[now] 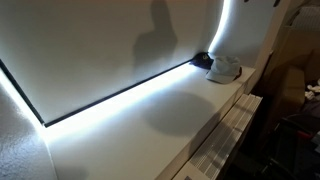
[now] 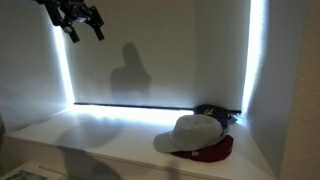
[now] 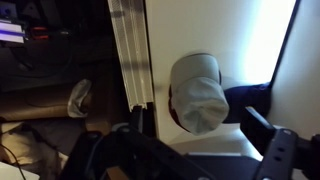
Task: Move the light grey cap to the left side of the windowsill
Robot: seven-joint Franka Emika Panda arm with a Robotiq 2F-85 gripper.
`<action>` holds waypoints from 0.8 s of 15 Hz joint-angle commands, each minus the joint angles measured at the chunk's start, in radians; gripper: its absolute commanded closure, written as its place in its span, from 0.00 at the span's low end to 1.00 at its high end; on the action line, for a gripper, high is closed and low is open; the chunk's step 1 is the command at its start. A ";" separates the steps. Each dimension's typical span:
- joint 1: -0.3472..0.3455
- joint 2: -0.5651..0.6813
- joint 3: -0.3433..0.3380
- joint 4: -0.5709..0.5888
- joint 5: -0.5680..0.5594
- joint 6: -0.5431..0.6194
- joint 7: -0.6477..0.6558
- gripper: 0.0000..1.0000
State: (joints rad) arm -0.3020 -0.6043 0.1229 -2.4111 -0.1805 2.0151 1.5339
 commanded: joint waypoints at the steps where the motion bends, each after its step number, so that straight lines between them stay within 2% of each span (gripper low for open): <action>1: 0.023 0.036 -0.033 -0.003 -0.014 -0.008 0.038 0.00; 3: 0.029 0.070 -0.044 -0.001 -0.015 -0.004 0.046 0.00; 6: 0.035 0.047 -0.042 0.001 -0.013 -0.006 0.045 0.00; 8: -0.002 0.122 -0.009 0.046 -0.029 0.014 0.183 0.00; 12: -0.034 0.285 -0.052 0.151 -0.080 0.084 0.397 0.00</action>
State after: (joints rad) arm -0.3074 -0.4641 0.0950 -2.3642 -0.2259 2.0621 1.8094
